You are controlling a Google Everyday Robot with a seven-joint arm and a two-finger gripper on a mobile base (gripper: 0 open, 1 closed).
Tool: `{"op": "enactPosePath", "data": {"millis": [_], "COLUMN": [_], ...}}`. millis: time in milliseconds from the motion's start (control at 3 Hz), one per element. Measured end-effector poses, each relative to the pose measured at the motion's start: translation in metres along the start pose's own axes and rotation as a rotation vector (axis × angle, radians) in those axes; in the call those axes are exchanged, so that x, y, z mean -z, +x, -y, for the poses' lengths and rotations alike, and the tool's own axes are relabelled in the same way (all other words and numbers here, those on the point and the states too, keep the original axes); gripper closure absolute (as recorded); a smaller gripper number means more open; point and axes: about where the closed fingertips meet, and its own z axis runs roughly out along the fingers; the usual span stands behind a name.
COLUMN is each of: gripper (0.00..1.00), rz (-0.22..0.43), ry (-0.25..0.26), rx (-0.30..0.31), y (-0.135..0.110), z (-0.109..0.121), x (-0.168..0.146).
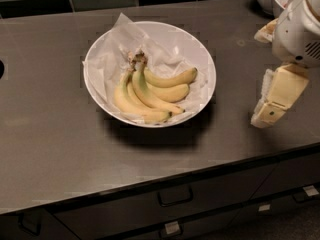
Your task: Pick banana from white bowl
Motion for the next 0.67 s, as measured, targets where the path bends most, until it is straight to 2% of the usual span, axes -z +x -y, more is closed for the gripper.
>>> {"op": "enactPosePath", "data": {"millis": [333, 667], "gripper": [0.0, 0.0], "rz": [0.105, 0.105], "ry": [-0.048, -0.048], "rx": [0.047, 0.047], "y": [-0.0396, -0.0398], "z": [-0.0061, -0.0062], "x": [-0.0155, -0.0156]}}
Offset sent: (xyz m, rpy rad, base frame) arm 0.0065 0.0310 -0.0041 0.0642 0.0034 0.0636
